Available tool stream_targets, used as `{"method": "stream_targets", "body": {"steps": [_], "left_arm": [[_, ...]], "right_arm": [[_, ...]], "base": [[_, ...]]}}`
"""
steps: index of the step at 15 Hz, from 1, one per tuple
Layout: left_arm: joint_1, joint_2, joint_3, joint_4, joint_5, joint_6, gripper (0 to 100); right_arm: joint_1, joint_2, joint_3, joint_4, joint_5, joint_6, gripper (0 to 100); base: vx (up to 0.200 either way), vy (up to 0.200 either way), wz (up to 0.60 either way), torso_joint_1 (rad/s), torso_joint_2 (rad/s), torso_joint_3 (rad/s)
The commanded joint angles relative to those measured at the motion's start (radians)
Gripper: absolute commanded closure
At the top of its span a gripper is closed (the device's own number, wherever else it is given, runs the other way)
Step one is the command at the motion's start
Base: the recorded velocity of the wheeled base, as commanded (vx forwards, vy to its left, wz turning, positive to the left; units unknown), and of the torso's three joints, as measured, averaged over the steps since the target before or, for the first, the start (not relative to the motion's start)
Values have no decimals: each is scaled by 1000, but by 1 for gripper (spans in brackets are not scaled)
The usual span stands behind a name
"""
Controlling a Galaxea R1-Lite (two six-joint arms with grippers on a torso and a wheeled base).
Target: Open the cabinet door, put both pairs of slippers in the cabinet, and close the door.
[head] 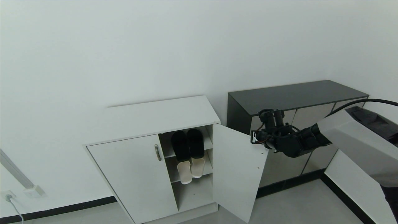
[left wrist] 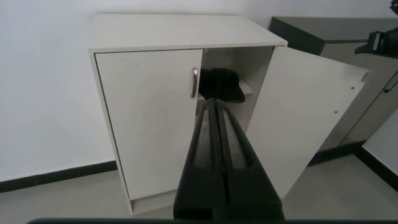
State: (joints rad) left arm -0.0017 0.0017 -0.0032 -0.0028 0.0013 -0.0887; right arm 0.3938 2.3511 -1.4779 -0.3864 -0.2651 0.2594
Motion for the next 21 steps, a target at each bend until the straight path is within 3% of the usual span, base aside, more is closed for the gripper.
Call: {"method": "stream_targets", "body": {"steps": [1, 6, 10, 12, 21], "left_arm": [[0, 0, 0, 0, 0, 0, 100], [0, 0, 0, 0, 0, 0, 100], [0, 0, 0, 0, 0, 0, 100], [0, 0, 0, 0, 0, 0, 100], [0, 0, 0, 0, 0, 0, 100]], "right_arm": [[0, 8, -1, 1, 0, 0, 100], [20, -7, 25, 1, -6, 1, 100], [96, -78, 137, -17, -8, 34, 100], [171, -128, 234, -89, -9, 34, 100], [292, -283, 415, -187, -3, -28, 100]], "base": [[0, 0, 0, 0, 0, 0], [0, 0, 0, 0, 0, 0], [0, 0, 0, 0, 0, 0], [0, 0, 0, 0, 0, 0], [0, 0, 0, 0, 0, 0]]}}
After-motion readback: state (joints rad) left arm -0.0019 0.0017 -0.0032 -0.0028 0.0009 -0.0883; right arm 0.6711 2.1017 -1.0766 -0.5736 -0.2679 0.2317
